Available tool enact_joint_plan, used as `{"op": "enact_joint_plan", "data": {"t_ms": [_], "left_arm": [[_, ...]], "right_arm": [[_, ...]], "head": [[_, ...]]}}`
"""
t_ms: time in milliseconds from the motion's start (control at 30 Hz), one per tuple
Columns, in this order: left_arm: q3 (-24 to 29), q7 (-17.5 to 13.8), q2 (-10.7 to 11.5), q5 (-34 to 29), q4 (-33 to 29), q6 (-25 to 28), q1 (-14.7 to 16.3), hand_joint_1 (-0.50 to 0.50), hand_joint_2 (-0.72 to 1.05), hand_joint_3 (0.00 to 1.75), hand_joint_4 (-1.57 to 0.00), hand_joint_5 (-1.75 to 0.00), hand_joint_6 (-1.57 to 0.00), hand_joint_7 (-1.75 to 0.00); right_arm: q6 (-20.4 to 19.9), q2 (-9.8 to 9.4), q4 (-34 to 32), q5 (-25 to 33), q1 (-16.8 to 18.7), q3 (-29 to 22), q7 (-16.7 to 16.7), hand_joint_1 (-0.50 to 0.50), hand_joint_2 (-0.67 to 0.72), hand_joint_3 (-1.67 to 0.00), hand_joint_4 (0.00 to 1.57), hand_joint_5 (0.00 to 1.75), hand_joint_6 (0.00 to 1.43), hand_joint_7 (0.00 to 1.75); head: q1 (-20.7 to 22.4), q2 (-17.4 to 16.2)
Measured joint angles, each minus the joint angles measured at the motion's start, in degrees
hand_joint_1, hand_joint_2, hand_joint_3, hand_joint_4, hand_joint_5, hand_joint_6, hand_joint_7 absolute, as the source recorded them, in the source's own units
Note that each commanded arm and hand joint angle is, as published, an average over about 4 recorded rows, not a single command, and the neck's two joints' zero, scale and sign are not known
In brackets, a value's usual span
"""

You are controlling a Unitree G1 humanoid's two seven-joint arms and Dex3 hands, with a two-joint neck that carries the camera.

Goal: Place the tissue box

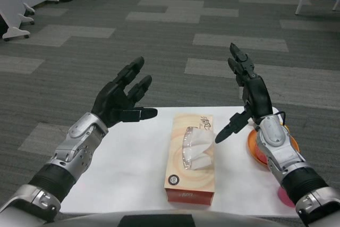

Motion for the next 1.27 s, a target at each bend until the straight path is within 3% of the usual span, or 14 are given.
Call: {"op": "enact_joint_plan", "data": {"t_ms": [467, 600, 700, 1000, 1267], "left_arm": [[0.95, 0.13, 0.49, -0.18, -6.47, -0.16, 0.34, 0.50, 1.00, 0.11, 0.00, 0.00, 0.00, 0.00], [1.38, 1.00, 0.14, -1.00, -6.54, -0.22, 0.65, 0.50, 0.10, 0.09, 0.00, 0.00, 0.00, 0.00], [1.28, 2.26, -0.06, -1.21, -6.54, -1.38, 0.75, 0.50, -0.17, 0.09, 0.00, 0.00, 0.00, 0.00], [1.13, 3.98, -0.12, -1.21, -6.54, -3.64, 0.78, 0.50, -0.19, 0.09, 0.00, 0.00, 0.00, 0.00], [0.95, 4.19, -0.12, -1.23, -6.54, -4.31, 0.78, 0.50, -0.46, 0.09, 0.00, 0.00, 0.00, 0.00]], "right_arm": [[-0.01, 0.00, -2.44, 0.00, 0.79, -1.08, -0.59, -0.44, 0.47, -0.16, 0.00, 0.19, 0.00, 0.07], [-0.01, -0.01, -2.45, 0.01, 0.80, -1.08, -0.60, -0.42, 0.47, -0.16, 0.00, 0.19, 0.00, 0.07], [-0.02, -0.02, -2.46, 0.01, 0.80, -1.08, -0.60, -0.42, 0.44, -0.16, 0.00, 0.19, 0.00, 0.07], [-0.02, -0.01, -2.47, 0.02, 0.99, -1.10, -0.60, -0.42, 0.41, -0.16, 0.00, 0.19, 0.00, 0.07], [-0.02, -0.01, -2.47, 0.03, 1.01, -1.10, -0.60, -0.42, 0.41, -0.16, 0.00, 0.19, 0.00, 0.07]], "head": [[0.34, 1.01], [-0.25, 1.00], [-0.39, 0.94], [-0.04, 0.92], [-0.04, 0.92]]}}
